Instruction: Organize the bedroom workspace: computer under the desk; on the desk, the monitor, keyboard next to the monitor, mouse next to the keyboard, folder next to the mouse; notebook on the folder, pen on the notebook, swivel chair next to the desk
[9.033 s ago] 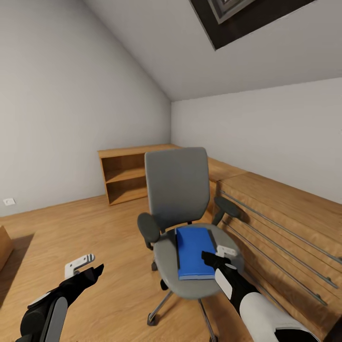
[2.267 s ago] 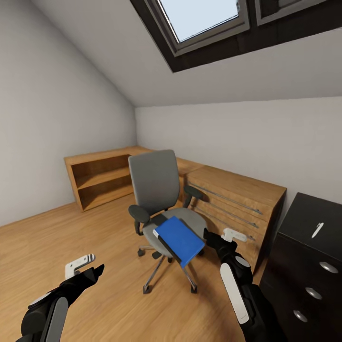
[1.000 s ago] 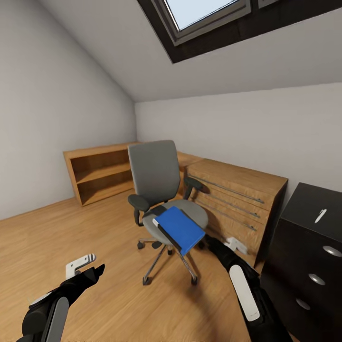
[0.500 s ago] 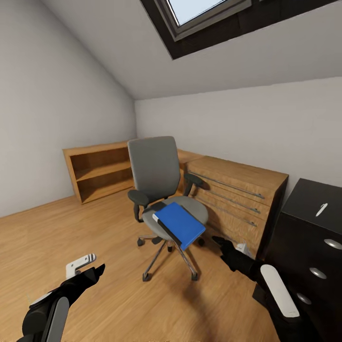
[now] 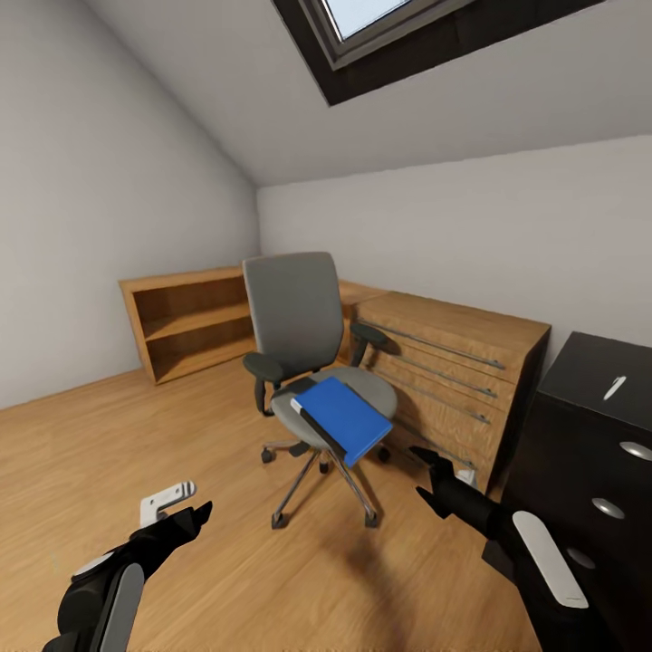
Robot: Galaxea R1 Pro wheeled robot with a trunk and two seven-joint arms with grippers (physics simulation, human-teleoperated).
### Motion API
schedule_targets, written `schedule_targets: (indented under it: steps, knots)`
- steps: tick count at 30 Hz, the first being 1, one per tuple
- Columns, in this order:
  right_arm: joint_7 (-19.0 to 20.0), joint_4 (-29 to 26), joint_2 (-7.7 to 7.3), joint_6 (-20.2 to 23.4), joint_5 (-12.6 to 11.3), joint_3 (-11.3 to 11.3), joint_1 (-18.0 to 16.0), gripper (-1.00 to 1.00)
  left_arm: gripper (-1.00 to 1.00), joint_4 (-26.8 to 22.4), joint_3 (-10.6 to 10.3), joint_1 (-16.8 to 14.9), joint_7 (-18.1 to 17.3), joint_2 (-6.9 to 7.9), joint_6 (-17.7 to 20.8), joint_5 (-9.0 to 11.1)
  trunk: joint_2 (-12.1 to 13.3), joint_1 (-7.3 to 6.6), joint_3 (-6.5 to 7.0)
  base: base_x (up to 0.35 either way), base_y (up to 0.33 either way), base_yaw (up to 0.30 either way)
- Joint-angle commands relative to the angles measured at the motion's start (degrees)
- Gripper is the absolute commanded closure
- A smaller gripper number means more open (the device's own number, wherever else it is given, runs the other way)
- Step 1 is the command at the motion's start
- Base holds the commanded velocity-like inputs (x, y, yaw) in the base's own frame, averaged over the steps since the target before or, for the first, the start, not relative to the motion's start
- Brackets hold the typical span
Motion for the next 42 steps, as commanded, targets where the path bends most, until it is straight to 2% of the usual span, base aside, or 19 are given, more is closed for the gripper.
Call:
schedule_targets:
  steps: [1,5,7,10,12,25,42]
  knots:
    - [-0.38,-0.09,0.00,0.18,-0.61,-0.09,-0.03,-1.00,-1.00,-0.07,0.05,-0.04,0.43,-0.04,0.29,0.61,-0.44,0.21,-0.25,0.000,0.000,0.000]
    - [0.19,-0.18,0.00,0.17,-0.59,-0.08,-0.03,-1.00,-1.00,-0.07,0.03,-0.04,0.43,-0.04,0.29,0.61,-2.05,1.09,-0.96,0.000,0.000,0.000]
    - [0.83,-0.84,0.59,-0.48,0.08,-0.46,0.27,-1.00,-1.00,0.59,0.08,-0.04,0.37,-0.34,0.49,0.48,-2.03,1.09,-0.96,0.000,0.000,0.000]
    - [1.80,-1.17,0.69,-0.48,0.99,-0.42,0.18,-1.00,-1.00,0.51,0.09,-0.04,0.38,-0.40,0.50,0.49,-2.03,1.09,-0.96,0.000,0.000,0.000]
    - [2.44,-0.51,0.91,-0.28,1.38,-0.34,-0.01,-1.00,-1.00,0.19,0.10,-0.04,0.42,-0.67,0.53,0.51,-2.84,1.53,-1.32,0.000,0.000,0.000]
    - [-0.97,3.20,0.96,0.02,-2.41,-0.25,-0.21,-1.00,-1.00,-0.07,0.11,-0.04,0.52,-1.23,0.58,0.52,-8.05,4.38,-3.65,0.000,0.000,0.000]
    - [-0.93,3.22,0.72,0.08,-2.54,-0.23,-0.21,-1.00,-1.00,-0.07,0.11,-0.04,0.52,-1.19,0.61,0.52,-8.32,4.84,-7.41,0.000,0.000,0.000]
